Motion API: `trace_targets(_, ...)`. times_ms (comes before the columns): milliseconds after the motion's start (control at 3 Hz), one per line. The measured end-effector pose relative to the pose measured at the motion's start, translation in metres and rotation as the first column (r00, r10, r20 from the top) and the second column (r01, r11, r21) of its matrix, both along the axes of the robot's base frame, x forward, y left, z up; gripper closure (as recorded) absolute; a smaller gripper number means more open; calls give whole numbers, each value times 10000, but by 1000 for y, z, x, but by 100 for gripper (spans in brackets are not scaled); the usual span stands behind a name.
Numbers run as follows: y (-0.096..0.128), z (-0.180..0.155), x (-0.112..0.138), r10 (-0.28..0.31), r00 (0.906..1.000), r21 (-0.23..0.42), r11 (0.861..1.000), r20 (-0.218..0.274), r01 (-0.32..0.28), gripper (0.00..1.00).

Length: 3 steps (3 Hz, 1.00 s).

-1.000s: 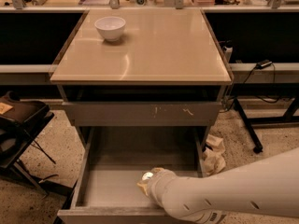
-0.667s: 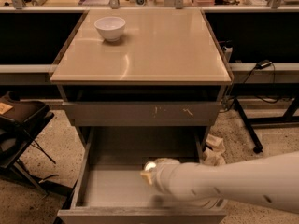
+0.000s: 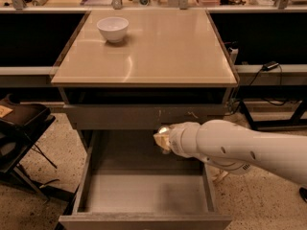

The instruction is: Pick redbull can from middle drawer and place on counter

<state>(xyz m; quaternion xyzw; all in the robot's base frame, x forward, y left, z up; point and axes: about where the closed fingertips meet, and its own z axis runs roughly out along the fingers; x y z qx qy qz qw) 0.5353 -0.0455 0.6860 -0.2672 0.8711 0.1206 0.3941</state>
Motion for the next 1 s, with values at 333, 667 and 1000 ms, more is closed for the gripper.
trace_targets(333,0,0,0,0,10000,-1,10000,1,0,100)
trace_targets(667,-11,15,3,-183,9987,-210,9996,484,193,100)
trace_targets(1000,-51,90,19,-799,9793,-76,9965,1859,828,100)
